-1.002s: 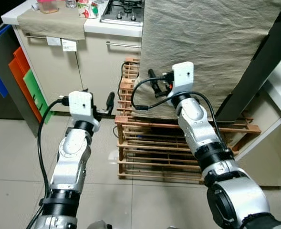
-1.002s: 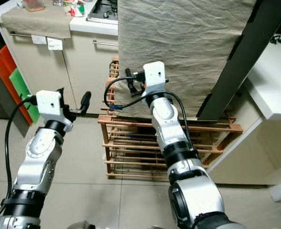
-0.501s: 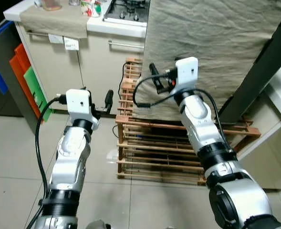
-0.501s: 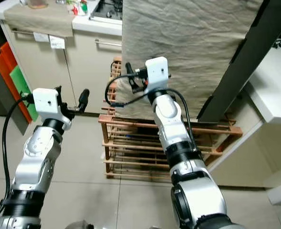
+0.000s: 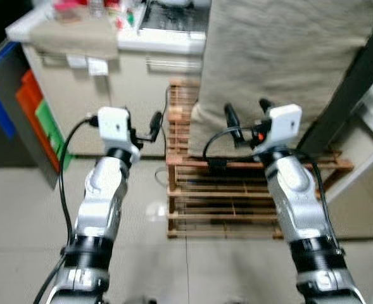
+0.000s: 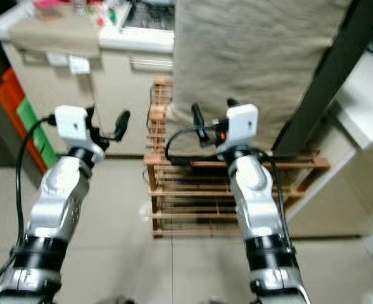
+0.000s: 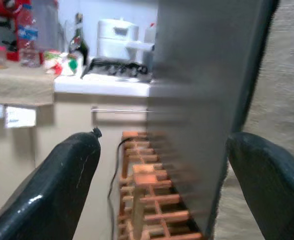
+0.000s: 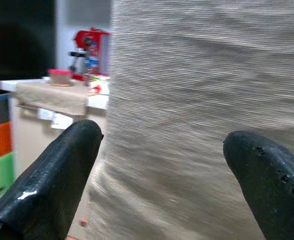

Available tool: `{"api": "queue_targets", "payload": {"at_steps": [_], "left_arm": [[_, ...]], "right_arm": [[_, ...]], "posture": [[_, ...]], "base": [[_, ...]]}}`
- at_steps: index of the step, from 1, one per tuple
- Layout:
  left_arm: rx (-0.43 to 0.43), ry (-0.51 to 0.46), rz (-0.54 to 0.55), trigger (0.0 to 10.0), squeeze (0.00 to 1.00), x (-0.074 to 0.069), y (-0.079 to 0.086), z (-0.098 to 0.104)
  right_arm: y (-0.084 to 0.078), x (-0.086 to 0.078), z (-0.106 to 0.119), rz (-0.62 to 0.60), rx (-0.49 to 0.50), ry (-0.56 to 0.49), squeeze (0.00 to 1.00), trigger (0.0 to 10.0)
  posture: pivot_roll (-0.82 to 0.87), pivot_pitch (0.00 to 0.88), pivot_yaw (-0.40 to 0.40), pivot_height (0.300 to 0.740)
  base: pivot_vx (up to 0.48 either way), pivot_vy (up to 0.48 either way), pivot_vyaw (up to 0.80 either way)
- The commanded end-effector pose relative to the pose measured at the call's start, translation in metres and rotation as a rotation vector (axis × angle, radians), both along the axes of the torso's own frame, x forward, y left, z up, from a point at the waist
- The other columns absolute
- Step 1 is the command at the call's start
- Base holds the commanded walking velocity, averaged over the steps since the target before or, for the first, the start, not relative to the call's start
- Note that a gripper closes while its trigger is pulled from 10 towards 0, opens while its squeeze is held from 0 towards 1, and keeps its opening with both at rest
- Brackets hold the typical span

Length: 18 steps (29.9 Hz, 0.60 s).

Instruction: Restocking fridge

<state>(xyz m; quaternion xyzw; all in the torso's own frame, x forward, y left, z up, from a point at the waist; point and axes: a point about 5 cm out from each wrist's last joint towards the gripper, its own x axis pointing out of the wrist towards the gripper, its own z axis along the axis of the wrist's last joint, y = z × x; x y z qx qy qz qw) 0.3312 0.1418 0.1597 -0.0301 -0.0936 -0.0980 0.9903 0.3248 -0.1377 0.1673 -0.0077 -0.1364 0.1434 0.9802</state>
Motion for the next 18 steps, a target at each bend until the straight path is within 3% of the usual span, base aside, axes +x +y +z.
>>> {"api": "queue_targets", "payload": {"at_steps": [1,10,12,18], "left_arm": [[-0.008,-0.014,-0.046,10.0,0.00,0.002,-0.012,0.003],[-0.002,-0.013,-0.032,10.0,0.00,0.001,-0.009,0.002],[0.007,-0.005,-0.033,10.0,0.00,-0.001,-0.009,-0.002],[0.022,-0.002,-0.038,10.0,0.00,-0.001,-0.006,-0.003]], "right_arm": [[-0.010,-0.001,-0.002,-0.025,0.003,0.022,0.00,10.0],[-0.009,-0.001,-0.003,-0.015,-0.009,0.040,0.00,10.0],[-0.019,-0.001,-0.013,-0.061,0.013,0.080,0.00,10.0],[-0.028,0.004,-0.008,-0.109,0.030,0.069,0.00,10.0]], "posture": [[-0.06,0.000,-0.018,0.740],[-0.03,0.000,-0.046,0.740],[-0.02,0.000,-0.042,0.740],[-0.03,0.000,-0.025,0.740]], "base": [[0.000,0.480,-0.63],[0.000,0.480,-0.62],[0.000,0.480,-0.61],[0.000,0.480,-0.61]]}}
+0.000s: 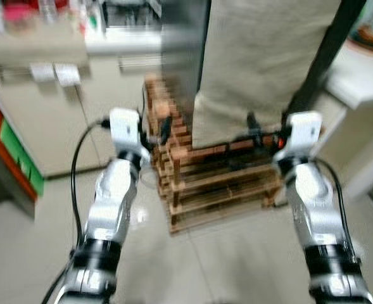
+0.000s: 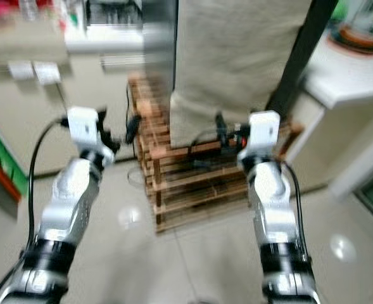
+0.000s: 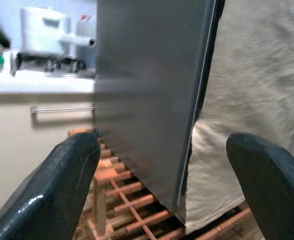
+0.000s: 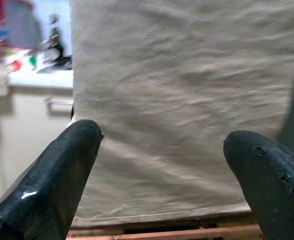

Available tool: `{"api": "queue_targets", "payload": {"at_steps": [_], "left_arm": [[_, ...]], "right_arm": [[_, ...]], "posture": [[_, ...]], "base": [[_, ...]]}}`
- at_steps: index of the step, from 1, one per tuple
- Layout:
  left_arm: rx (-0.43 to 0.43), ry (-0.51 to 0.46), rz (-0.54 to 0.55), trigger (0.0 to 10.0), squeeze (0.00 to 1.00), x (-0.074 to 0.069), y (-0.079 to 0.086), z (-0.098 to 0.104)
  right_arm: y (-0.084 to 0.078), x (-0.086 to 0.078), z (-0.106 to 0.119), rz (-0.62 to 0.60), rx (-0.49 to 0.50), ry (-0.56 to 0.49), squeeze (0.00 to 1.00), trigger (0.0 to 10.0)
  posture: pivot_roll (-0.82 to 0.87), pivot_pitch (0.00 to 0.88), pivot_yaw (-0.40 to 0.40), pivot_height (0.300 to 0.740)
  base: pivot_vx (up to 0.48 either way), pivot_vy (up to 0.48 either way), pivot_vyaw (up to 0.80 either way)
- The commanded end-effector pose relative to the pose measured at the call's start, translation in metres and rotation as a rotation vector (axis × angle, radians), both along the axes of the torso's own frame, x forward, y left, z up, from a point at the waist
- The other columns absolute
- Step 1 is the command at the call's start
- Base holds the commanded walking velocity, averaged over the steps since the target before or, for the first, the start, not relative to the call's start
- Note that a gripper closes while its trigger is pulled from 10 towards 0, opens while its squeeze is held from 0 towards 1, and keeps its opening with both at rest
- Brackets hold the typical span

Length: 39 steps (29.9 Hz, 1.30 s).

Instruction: Restocking fridge

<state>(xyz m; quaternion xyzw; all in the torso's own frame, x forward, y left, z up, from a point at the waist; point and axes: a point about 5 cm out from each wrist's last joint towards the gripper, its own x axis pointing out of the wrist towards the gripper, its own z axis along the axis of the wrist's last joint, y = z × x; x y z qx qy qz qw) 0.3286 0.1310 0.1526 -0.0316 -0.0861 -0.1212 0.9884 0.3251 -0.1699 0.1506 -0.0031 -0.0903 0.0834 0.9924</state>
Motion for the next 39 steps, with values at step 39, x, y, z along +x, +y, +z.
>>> {"api": "queue_targets", "payload": {"at_steps": [39], "left_arm": [[0.058,0.026,-0.013,10.0,0.00,0.016,-0.015,0.004]], "right_arm": [[0.010,0.004,-0.006,-0.090,0.097,-0.031,0.00,10.0]], "posture": [[-0.04,0.000,0.025,0.740]], "base": [[0.000,0.254,-0.53]]}}
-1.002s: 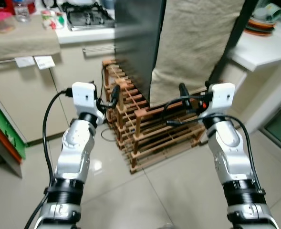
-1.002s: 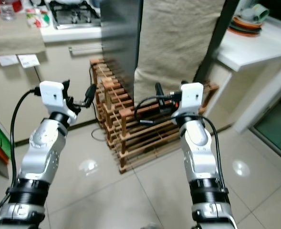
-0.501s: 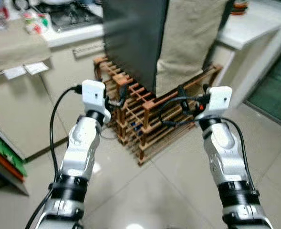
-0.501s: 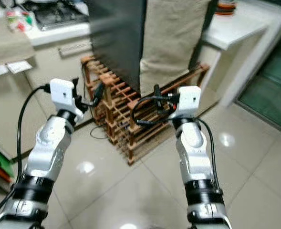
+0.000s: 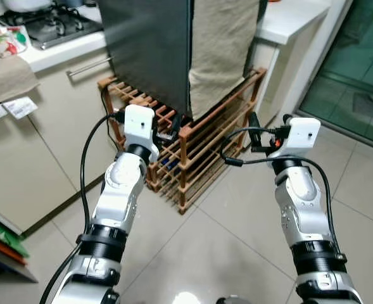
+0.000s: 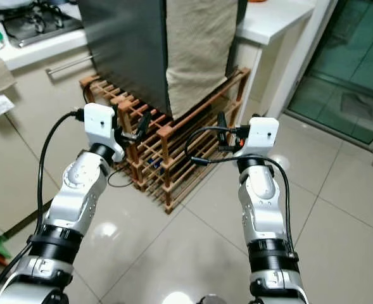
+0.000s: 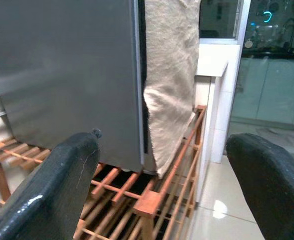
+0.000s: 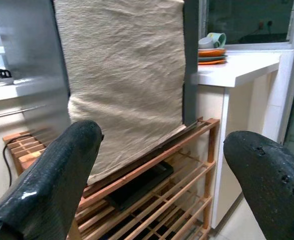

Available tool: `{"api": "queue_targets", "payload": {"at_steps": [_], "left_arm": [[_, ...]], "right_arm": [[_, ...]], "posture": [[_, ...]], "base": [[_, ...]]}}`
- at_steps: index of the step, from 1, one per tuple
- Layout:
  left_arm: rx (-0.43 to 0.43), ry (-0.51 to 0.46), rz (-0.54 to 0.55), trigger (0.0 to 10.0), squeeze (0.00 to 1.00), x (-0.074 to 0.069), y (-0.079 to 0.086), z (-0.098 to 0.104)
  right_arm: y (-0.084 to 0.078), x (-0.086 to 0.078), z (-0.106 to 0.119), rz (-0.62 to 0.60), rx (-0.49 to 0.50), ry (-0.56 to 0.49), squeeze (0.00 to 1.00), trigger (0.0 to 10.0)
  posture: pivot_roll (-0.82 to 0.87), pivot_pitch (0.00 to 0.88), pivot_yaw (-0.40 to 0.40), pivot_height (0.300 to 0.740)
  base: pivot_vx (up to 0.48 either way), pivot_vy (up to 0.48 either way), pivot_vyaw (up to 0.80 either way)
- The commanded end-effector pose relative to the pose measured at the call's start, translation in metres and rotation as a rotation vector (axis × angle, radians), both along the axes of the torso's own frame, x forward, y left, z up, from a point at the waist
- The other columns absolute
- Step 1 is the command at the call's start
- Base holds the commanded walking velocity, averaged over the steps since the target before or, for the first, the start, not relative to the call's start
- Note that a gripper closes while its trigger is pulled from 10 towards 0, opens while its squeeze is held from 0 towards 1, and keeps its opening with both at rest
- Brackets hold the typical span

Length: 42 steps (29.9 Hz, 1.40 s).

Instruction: Restocking fridge

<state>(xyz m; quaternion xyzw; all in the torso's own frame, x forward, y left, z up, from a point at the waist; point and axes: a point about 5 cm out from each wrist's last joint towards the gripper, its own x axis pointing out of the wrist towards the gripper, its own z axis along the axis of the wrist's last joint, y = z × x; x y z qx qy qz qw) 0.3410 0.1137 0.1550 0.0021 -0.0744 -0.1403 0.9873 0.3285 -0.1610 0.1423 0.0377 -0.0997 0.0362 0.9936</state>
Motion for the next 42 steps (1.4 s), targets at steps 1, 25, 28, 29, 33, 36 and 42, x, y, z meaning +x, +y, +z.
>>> {"api": "queue_targets", "payload": {"at_steps": [1,25,28,29,33,36,42], "left_arm": [[-0.021,0.018,0.025,10.0,0.00,0.003,0.002,0.001],[-0.104,-0.003,0.045,10.0,0.00,0.009,0.008,0.009],[-0.111,-0.013,0.043,10.0,0.00,0.008,0.008,0.011],[-0.114,-0.013,0.045,10.0,0.00,0.009,0.008,0.011],[-0.165,-0.030,0.043,10.0,0.00,0.007,0.012,0.015],[-0.164,-0.032,0.038,10.0,0.00,0.006,0.014,0.015],[-0.147,-0.045,0.036,10.0,0.00,0.006,0.015,0.016]], "right_arm": [[0.001,0.000,0.002,-0.007,0.004,-0.020,0.00,10.0],[-0.022,-0.010,-0.010,-0.135,0.037,0.027,0.00,10.0],[-0.020,-0.007,-0.005,-0.122,0.032,0.013,0.00,10.0],[-0.019,-0.006,-0.005,-0.119,0.031,0.011,0.00,10.0],[-0.017,-0.003,0.000,-0.108,0.026,-0.001,0.00,10.0],[-0.017,-0.002,0.000,-0.099,0.023,-0.001,0.00,10.0],[-0.015,-0.002,-0.002,-0.085,0.021,0.008,0.00,10.0]], "posture": [[-0.04,0.000,0.025,0.740],[-0.06,0.000,0.022,0.740],[-0.06,0.000,0.022,0.740],[-0.06,0.000,0.020,0.740],[-0.06,0.000,0.019,0.740],[-0.05,0.000,0.014,0.740],[-0.05,0.000,0.011,0.740]], "base": [[0.000,0.000,0.00],[0.254,0.000,-0.45],[0.451,0.000,0.00],[0.435,0.000,0.00],[0.105,0.336,0.00],[0.000,0.480,0.00],[0.000,0.480,0.00]]}}
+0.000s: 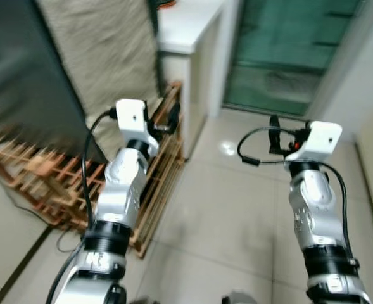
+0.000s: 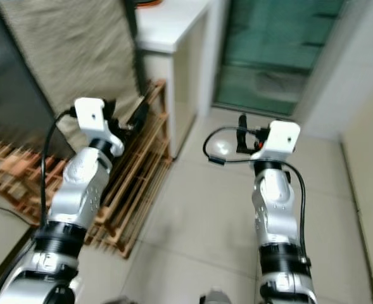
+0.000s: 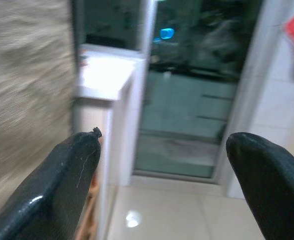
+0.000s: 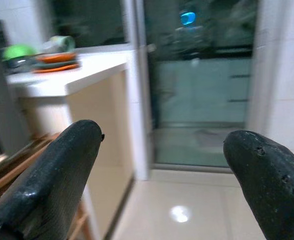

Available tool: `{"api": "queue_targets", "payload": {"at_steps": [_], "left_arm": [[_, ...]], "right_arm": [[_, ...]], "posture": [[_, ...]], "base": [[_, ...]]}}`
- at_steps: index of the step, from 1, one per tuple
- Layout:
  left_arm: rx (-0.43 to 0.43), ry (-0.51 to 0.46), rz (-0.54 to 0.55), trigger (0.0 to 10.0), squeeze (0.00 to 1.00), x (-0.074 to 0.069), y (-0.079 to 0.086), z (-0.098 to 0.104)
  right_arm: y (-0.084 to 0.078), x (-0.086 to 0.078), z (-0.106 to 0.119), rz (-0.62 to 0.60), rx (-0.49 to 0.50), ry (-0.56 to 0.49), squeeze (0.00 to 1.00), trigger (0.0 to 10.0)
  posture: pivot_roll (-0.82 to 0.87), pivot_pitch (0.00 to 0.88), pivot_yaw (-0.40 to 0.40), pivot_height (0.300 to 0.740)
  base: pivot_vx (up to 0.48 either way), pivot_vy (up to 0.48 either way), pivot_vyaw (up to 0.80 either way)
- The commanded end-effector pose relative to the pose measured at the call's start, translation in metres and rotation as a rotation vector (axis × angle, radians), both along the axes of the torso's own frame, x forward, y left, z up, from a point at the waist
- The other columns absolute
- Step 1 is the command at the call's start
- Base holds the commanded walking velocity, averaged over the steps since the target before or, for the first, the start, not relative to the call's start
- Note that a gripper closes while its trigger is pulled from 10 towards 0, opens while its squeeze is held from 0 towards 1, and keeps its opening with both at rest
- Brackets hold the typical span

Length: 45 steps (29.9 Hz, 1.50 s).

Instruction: Restocking fridge

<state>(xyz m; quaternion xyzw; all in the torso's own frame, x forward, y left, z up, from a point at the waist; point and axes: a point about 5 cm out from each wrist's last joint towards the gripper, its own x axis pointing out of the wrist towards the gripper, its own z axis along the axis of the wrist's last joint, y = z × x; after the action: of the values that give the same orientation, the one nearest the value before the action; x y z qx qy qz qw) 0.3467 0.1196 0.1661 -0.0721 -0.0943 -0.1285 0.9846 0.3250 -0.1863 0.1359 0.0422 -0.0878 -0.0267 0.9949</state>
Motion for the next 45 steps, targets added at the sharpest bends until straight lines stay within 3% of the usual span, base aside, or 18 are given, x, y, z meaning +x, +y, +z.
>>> {"api": "queue_targets", "payload": {"at_steps": [1,6,14,21,25,27,28,29,31,33,38,45], "left_arm": [[0.017,-0.033,0.026,10.0,0.00,0.000,0.009,0.005],[0.074,-0.042,0.022,10.0,0.00,0.001,0.002,0.007],[0.068,-0.074,0.003,10.0,0.00,0.000,0.000,0.010],[0.060,-0.097,0.009,10.0,0.00,-0.007,0.012,0.009],[0.077,-0.098,0.024,10.0,0.00,-0.025,0.030,0.005],[0.102,-0.107,0.033,10.0,0.00,-0.043,0.036,0.004],[0.102,-0.107,0.033,10.0,0.00,-0.043,0.036,0.004],[0.100,-0.136,-0.040,10.0,0.00,-0.055,0.028,0.011],[0.092,-0.147,-0.072,10.0,0.00,-0.059,0.025,0.013],[0.075,-0.201,-0.141,10.0,0.00,-0.065,0.014,0.029],[0.043,-0.198,-0.146,10.0,0.00,-0.064,0.009,0.034],[0.111,-0.174,-0.161,10.0,0.00,-0.051,-0.003,0.033]], "right_arm": [[0.011,0.002,0.004,0.041,-0.001,-0.021,0.00,10.0],[0.010,0.004,0.006,0.043,-0.006,-0.021,0.00,10.0],[0.009,0.004,0.005,0.041,-0.011,-0.018,0.00,10.0],[0.006,0.003,0.007,0.026,-0.014,-0.029,0.00,10.0],[-0.009,-0.019,0.014,-0.068,-0.017,-0.086,0.00,10.0],[-0.016,-0.043,0.020,-0.102,-0.071,-0.136,0.00,10.0],[-0.016,-0.043,0.020,-0.102,-0.071,-0.136,0.00,10.0],[-0.021,-0.054,0.022,-0.128,-0.095,-0.150,0.00,10.0],[-0.023,-0.056,0.023,-0.135,-0.101,-0.153,0.00,10.0],[-0.020,-0.061,0.030,-0.118,-0.150,-0.178,0.00,10.0],[-0.014,-0.060,0.027,-0.082,-0.145,-0.135,0.00,10.0],[-0.006,-0.050,0.024,-0.037,-0.113,-0.105,0.00,10.0]], "posture": [[-0.05,0.000,0.011,0.740],[-0.06,0.000,0.011,0.740],[-0.06,0.000,0.011,0.740],[-0.06,0.000,0.014,0.740],[-0.05,0.000,0.005,0.740],[-0.04,0.000,-0.001,0.740],[-0.04,0.000,-0.001,0.740],[-0.05,0.000,-0.007,0.740],[-0.05,0.000,-0.007,0.740],[-0.05,0.000,-0.009,0.740],[-0.06,0.000,-0.012,0.740],[-0.06,0.000,-0.013,0.740]], "base": [[0.000,0.480,0.00],[0.000,0.192,0.00],[0.000,0.000,0.00],[0.000,0.000,0.00],[0.000,0.000,0.00],[0.000,0.000,0.00],[0.000,0.000,0.00],[0.000,0.000,0.00],[0.000,0.000,0.00],[0.382,0.292,0.00],[0.363,0.313,0.00],[0.298,0.377,0.00]]}}
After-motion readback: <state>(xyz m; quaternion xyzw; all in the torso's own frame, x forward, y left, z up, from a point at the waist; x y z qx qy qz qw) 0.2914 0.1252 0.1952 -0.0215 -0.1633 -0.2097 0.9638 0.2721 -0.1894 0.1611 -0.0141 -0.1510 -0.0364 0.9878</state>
